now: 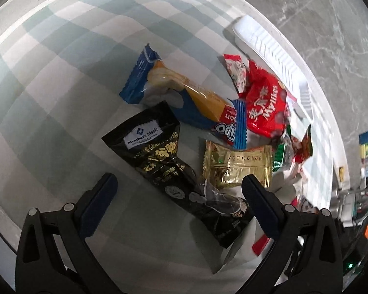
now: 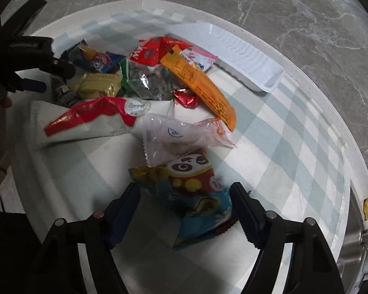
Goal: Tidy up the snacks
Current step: 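Grasp the black snack bag with the left tool while the right tool grasps the blue panda chip bag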
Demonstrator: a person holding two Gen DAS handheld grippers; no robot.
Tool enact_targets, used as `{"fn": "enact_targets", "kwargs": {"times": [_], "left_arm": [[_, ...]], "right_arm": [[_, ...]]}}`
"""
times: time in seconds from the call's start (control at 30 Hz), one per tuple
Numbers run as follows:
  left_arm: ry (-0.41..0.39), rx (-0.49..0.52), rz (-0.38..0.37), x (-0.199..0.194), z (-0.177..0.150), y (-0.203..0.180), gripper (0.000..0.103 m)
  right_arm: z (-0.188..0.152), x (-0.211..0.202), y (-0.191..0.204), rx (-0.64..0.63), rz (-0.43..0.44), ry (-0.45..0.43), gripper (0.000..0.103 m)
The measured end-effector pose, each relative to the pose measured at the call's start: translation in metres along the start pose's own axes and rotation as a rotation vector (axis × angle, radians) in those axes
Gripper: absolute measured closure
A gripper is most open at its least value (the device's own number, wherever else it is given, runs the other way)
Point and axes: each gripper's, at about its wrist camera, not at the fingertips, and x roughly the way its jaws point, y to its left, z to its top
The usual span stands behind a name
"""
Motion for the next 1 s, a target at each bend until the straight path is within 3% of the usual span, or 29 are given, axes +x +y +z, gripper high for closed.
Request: {"fn": "enact_targets", "kwargs": {"times": [0.2, 0.37, 0.43, 0.53, 0.57, 0.6, 0.63, 0.67, 0.77, 0.83, 0.93, 1.0], "left_arm": [[-0.010, -0.007, -0.037, -0.001, -0.001, 0.006, 0.001], [-0.036, 0.084, 0.095, 0.006, -0.011, -0.014, 0.002], [-0.046, 0.061, 0.120, 0.007, -0.011, -0.016, 0.002], [-0.068, 0.011, 0.144, 0.003, -0.013, -0.012, 0.016], [-0.080, -0.008, 0.162, 0.000, -0.013, -0.010, 0.031], [-0.098, -0.029, 0.183, -0.003, -0.013, -0.007, 0.062], [-0.108, -0.062, 0.203, -0.005, -0.013, -0.002, 0.076], [-0.114, -0.111, 0.187, -0.006, -0.013, 0.004, 0.078], [-0.106, -0.135, 0.167, -0.010, -0.012, 0.012, 0.080], [-0.107, -0.161, 0.152, -0.010, -0.013, 0.017, 0.082], [-0.103, -0.164, 0.140, -0.011, -0.011, 0.021, 0.085], [-0.098, -0.179, 0.120, -0.013, -0.009, 0.025, 0.086]], "right_arm": [[-0.004, 0.014, -0.006, -0.014, 0.021, 0.036, 0.026], [-0.007, 0.022, -0.032, 0.062, 0.157, 0.041, 0.027], [-0.008, 0.023, -0.034, 0.041, 0.178, 0.035, 0.027], [-0.010, 0.024, -0.037, 0.027, 0.216, 0.021, 0.027], [-0.009, 0.025, -0.040, 0.025, 0.229, 0.018, 0.027], [-0.008, 0.029, -0.042, 0.019, 0.236, 0.014, 0.027], [-0.007, 0.030, -0.043, 0.012, 0.245, 0.011, 0.027], [-0.007, 0.031, -0.044, 0.009, 0.250, 0.008, 0.028], [-0.004, 0.031, -0.046, 0.011, 0.256, -0.007, 0.037], [-0.004, 0.028, -0.049, 0.030, 0.260, -0.015, 0.052], [-0.003, 0.030, -0.063, 0.096, 0.311, -0.014, 0.062], [-0.004, 0.030, -0.068, 0.115, 0.330, -0.013, 0.063]]}}
